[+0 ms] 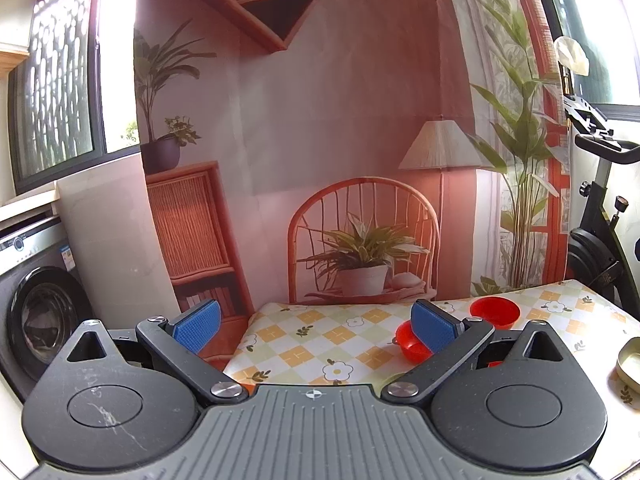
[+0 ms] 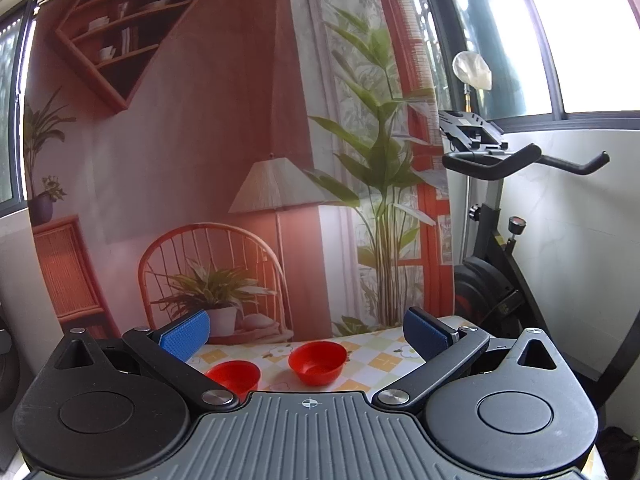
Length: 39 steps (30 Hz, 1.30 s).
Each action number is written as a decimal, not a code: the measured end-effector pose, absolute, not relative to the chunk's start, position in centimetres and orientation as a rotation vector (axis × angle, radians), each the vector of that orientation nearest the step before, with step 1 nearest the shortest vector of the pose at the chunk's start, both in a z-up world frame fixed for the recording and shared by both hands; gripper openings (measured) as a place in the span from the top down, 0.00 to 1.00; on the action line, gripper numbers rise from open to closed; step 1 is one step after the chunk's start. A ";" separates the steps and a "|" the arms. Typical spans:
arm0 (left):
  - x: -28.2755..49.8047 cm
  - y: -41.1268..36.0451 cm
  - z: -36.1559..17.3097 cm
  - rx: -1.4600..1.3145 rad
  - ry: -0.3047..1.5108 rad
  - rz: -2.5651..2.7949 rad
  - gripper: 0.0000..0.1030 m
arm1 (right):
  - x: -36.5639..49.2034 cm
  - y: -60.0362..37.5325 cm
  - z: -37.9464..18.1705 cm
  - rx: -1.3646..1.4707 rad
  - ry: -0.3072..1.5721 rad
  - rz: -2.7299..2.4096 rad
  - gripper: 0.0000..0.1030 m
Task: Organize plates and bowls
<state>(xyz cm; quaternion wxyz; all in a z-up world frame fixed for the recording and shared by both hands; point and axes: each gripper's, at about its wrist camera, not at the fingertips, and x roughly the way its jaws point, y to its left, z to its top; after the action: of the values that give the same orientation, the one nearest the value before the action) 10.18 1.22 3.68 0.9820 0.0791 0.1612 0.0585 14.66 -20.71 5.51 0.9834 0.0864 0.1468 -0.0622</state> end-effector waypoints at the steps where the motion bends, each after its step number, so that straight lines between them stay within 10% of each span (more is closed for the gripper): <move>1: 10.8 1.3 3.8 0.164 0.324 0.116 0.01 | 15.4 -20.7 5.4 0.173 0.294 -0.128 0.00; 34: 31.3 1.4 -6.8 0.133 0.554 0.178 0.12 | 33.9 -21.8 -8.7 0.132 0.539 -0.087 0.00; 39: 33.7 0.6 -8.1 0.121 0.579 0.115 0.14 | 36.8 -21.6 -10.8 0.168 0.628 -0.021 0.13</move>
<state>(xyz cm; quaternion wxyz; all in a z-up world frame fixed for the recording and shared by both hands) 33.69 0.62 -8.08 0.9549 0.0594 0.2852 0.0569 36.80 -21.62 -10.79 0.9476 0.0825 0.3084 -0.0106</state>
